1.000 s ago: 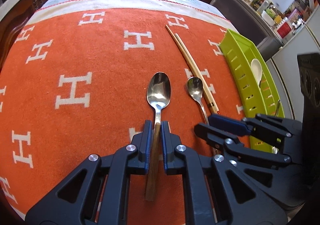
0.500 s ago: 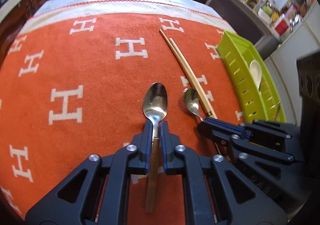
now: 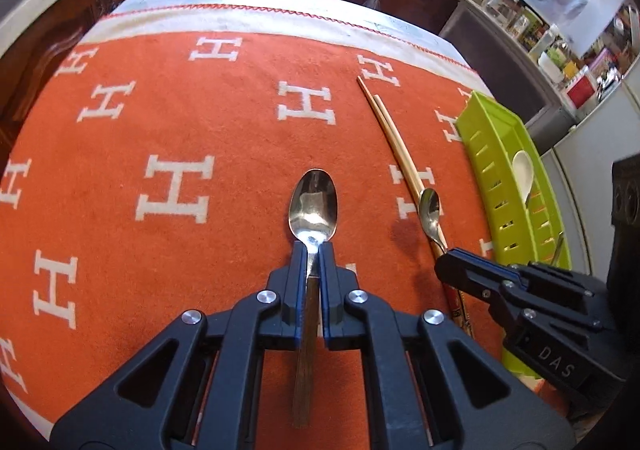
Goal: Organize utensils
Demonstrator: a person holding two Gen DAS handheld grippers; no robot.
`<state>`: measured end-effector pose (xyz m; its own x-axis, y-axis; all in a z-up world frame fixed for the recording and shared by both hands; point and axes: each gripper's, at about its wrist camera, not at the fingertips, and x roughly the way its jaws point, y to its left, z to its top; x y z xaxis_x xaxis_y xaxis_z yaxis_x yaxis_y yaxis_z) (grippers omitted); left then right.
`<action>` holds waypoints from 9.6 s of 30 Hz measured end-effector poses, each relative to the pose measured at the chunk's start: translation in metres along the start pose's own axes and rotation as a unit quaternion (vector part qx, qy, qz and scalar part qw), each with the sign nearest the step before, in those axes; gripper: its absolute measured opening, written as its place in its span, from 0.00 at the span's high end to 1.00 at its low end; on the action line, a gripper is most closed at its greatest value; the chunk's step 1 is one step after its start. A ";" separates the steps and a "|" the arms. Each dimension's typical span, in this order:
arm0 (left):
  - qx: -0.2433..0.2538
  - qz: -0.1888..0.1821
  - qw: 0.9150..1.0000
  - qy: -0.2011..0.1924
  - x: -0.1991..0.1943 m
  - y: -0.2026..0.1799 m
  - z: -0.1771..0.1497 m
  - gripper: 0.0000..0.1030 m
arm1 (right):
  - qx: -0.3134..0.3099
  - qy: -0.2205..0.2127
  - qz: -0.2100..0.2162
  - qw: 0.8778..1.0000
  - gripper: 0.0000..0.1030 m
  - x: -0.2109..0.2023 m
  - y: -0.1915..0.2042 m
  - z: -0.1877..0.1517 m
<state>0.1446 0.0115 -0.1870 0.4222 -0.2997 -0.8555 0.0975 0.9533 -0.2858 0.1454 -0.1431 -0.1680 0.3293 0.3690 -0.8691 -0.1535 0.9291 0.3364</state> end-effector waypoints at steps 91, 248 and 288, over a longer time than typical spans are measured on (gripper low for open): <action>-0.010 0.100 0.995 0.010 -0.034 -0.008 0.025 0.83 | 0.029 0.063 -0.015 0.997 0.62 -0.007 -0.038 0.059; 0.124 0.059 0.990 0.023 -0.033 -0.161 0.018 0.32 | 0.123 -0.047 -0.048 0.990 0.69 -0.107 -0.140 -0.016; 0.037 0.184 0.969 -0.161 -0.224 -0.093 -0.051 0.22 | -0.009 -0.185 -0.041 0.982 0.07 -0.232 0.034 -0.064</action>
<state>-0.0049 -0.0123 0.0094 0.6993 0.0769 -0.7107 -0.0538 0.9970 0.0550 0.0038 -0.1989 0.0217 0.6575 0.2782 -0.7002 -0.1278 0.9571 0.2602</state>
